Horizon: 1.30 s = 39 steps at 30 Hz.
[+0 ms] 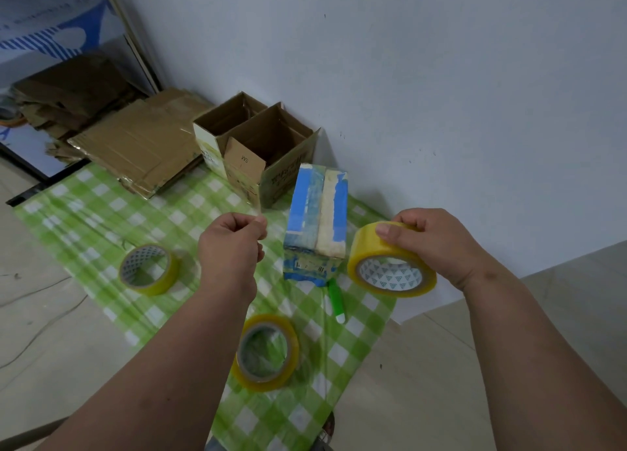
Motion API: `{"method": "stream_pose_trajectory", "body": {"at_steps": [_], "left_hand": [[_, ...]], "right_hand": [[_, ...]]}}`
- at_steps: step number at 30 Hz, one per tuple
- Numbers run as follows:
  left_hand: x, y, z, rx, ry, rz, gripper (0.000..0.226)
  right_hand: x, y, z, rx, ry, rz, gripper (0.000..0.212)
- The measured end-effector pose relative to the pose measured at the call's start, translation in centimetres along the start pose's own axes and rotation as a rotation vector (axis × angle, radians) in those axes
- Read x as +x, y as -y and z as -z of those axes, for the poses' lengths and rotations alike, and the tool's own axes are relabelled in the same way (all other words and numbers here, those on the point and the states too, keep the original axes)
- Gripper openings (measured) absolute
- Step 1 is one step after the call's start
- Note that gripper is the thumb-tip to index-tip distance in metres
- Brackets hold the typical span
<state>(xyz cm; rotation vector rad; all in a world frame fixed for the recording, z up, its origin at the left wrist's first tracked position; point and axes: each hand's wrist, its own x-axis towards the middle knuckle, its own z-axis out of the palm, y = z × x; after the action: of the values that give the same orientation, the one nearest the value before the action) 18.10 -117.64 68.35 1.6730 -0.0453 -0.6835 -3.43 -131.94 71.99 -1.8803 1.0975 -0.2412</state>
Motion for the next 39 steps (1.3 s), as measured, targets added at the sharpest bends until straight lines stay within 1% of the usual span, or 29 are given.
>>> {"method": "stream_pose_trajectory", "body": {"at_steps": [2,5,11,15,21,25,31,36,39], "left_hand": [[0.1,0.7,-0.2,0.003,-0.003,0.044,0.013],[0.5,1.7,-0.3,0.009,-0.011,0.092,0.015],[1.6,3.0,-0.3,0.020,-0.019,0.129,0.016],[2.1,3.6,-0.4,0.031,-0.024,0.143,0.017],[2.3,4.4,-0.1,0.046,-0.032,0.184,0.016],[2.5,4.8,-0.1,0.121,-0.015,0.164,0.017],[2.6,5.1,-0.3,0.242,0.032,0.164,0.021],[2.9,4.8,-0.5,0.303,0.091,0.181,0.027],[3.1,4.4,-0.1,0.403,0.143,0.196,0.044]], "right_hand": [[0.5,-0.5,-0.5,-0.090,-0.017,-0.016,0.047],[1.4,-0.9,-1.2,-0.218,-0.007,-0.027,0.051],[3.1,-1.7,-1.8,-0.300,0.023,-0.053,0.056],[3.7,-2.2,-2.1,-0.324,0.033,-0.074,0.053],[4.3,-2.6,-3.2,-0.465,0.065,-0.112,0.053],[4.5,-3.1,-3.9,-0.524,0.048,-0.116,0.050],[5.0,-3.2,-4.9,-0.658,0.028,-0.165,0.059],[5.2,-3.1,-5.1,-0.662,-0.011,-0.157,0.056],[5.1,-3.2,-5.4,-0.626,-0.024,-0.116,0.041]]}}
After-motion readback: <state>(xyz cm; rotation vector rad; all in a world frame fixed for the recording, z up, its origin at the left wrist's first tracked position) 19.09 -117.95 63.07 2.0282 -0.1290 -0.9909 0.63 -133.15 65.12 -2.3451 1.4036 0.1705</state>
